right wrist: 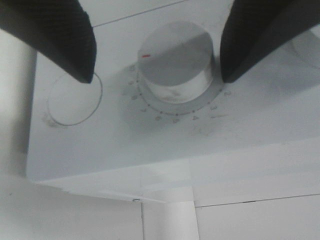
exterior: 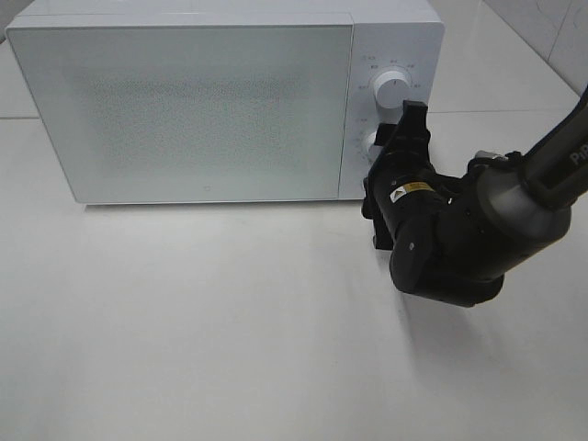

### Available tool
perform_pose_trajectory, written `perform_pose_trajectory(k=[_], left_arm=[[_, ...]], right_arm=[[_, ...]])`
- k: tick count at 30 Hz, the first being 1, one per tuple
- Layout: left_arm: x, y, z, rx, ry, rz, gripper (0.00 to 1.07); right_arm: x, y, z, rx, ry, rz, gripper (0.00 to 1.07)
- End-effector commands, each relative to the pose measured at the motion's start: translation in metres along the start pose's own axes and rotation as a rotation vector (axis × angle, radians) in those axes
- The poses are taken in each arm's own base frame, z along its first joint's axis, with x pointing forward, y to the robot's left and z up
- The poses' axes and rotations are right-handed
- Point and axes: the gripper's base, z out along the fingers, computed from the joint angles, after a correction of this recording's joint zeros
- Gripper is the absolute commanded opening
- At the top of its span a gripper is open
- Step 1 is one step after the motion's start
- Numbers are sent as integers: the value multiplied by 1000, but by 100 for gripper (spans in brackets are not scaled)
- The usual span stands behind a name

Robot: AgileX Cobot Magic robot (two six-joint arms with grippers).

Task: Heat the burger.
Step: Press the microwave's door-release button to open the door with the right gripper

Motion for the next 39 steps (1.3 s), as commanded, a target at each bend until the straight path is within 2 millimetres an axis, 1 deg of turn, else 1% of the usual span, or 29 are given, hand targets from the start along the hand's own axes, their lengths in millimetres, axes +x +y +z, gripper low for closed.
perform_pose_trajectory(k=[1, 3, 5, 9, 10, 12, 13, 16, 18, 19, 20, 21, 22, 23, 24, 25, 26, 27, 29, 31, 32, 33, 34, 35, 37, 39], left_arm=[[1, 0, -2, -1, -30, -6, 100], [1, 0, -2, -1, -30, -6, 100], [1, 0, -2, -1, -30, -6, 100], [1, 0, -2, -1, -30, -6, 100], [1, 0, -2, -1, -30, -6, 100], [1, 0, -2, -1, -30, -6, 100], [1, 0, -2, -1, -30, -6, 100], [1, 0, -2, -1, -30, -6, 100], [1, 0, -2, -1, -30, -6, 100], [1, 0, -2, -1, -30, -6, 100], [1, 0, -2, -1, -30, -6, 100], [1, 0, -2, -1, -30, -6, 100], [1, 0, -2, -1, -30, -6, 100], [1, 0, -2, -1, -30, -6, 100], [1, 0, -2, -1, -30, -6, 100], [1, 0, -2, -1, -30, -6, 100], [1, 0, -2, -1, -30, -6, 100], [1, 0, -2, -1, -30, -6, 100], [1, 0, -2, -1, -30, -6, 100], [1, 0, -2, -1, -30, -6, 100], [1, 0, -2, -1, -30, -6, 100], [1, 0, -2, -1, -30, -6, 100], [1, 0, -2, -1, -30, -6, 100], [1, 0, -2, -1, -30, -6, 100], [1, 0, -2, -1, -30, -6, 100], [1, 0, -2, -1, -30, -6, 100]], right_arm=[[-2, 0, -4, 4, 12, -53, 73], [-3, 0, -6, 6, 20, -72, 73], [-6, 5, -16, 3, 51, -133, 73], [-8, 10, -24, 3, 80, -193, 73], [-9, 11, -30, 20, 108, -251, 73], [-10, 12, -33, 31, 120, -284, 73], [-10, 14, -38, 58, 150, -354, 73], [-11, 15, -42, 75, 168, -398, 73], [-9, 22, -51, 131, 240, -595, 73], [-9, 22, -51, 131, 240, -595, 73], [-8, 24, -54, 142, 266, -658, 73], [-9, 28, -57, 159, 300, -763, 73], [-9, 28, -57, 159, 300, -763, 73], [-8, 30, -59, 172, 330, -820, 73], [-12, 33, -61, 200, 378, -920, 73], [-12, 33, -61, 200, 378, -920, 73], [-15, 35, -63, 222, 428, -1029, 73], [-15, 35, -63, 222, 428, -1029, 73], [-21, 37, -67, 263, 509, -1160, 73], [-23, 37, -69, 287, 539, -1191, 73], [-27, 38, -73, 318, 596, -1261, 73], [-27, 38, -73, 318, 596, -1261, 73], [-32, 37, -76, 359, 660, -1335, 73], [-32, 37, -76, 359, 660, -1335, 73], [-35, 37, -84, 400, 755, -1428, 73], [-36, 37, -87, 408, 782, -1456, 73]])
